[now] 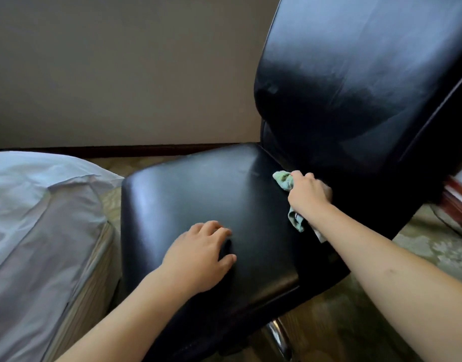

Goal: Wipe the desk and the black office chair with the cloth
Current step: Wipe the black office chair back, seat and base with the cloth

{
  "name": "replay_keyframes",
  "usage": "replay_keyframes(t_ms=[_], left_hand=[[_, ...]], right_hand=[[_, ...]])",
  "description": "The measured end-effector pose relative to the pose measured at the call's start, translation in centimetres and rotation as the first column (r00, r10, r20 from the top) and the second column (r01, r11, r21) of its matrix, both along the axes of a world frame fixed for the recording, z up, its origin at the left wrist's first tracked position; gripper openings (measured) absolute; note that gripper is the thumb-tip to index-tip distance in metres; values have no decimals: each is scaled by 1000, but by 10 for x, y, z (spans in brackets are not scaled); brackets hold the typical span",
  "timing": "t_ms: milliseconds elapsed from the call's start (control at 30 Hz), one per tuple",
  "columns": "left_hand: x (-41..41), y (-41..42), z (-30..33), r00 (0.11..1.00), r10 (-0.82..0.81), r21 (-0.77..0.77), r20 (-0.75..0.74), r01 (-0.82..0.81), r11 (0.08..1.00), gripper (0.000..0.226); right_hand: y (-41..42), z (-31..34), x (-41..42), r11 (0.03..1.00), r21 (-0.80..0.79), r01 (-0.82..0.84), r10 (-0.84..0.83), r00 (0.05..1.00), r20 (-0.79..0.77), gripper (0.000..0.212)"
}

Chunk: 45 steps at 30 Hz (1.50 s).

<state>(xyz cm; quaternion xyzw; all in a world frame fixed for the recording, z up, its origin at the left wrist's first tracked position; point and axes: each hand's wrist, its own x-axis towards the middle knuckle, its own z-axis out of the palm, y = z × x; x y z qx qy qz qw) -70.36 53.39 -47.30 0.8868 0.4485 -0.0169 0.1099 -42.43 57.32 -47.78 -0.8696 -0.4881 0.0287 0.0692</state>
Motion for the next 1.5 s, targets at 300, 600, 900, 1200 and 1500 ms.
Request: replay_keyframes(t_ms=[300, 600, 900, 1200, 1500], left_hand=[[-47, 37, 15, 965, 246, -22, -91, -249, 968, 68], [-82, 68, 32, 916, 400, -72, 29, -397, 915, 42], [-96, 81, 27, 903, 427, -92, 43, -422, 902, 47], [-113, 97, 12, 898, 438, -124, 42, -430, 894, 47], [-117, 145, 11, 841, 515, -162, 166, -492, 856, 49]], right_hand=[[96, 5, -104, 968, 17, -249, 249, 968, 26, 55], [65, -6, -199, 510, 97, -855, 859, 513, 1, 58], [118, -9, -63, 887, 94, -453, 453, 891, 20, 57], [197, -13, -120, 945, 129, -300, 305, 952, -20, 58], [163, -20, -237, 450, 147, -881, 893, 445, -68, 55]])
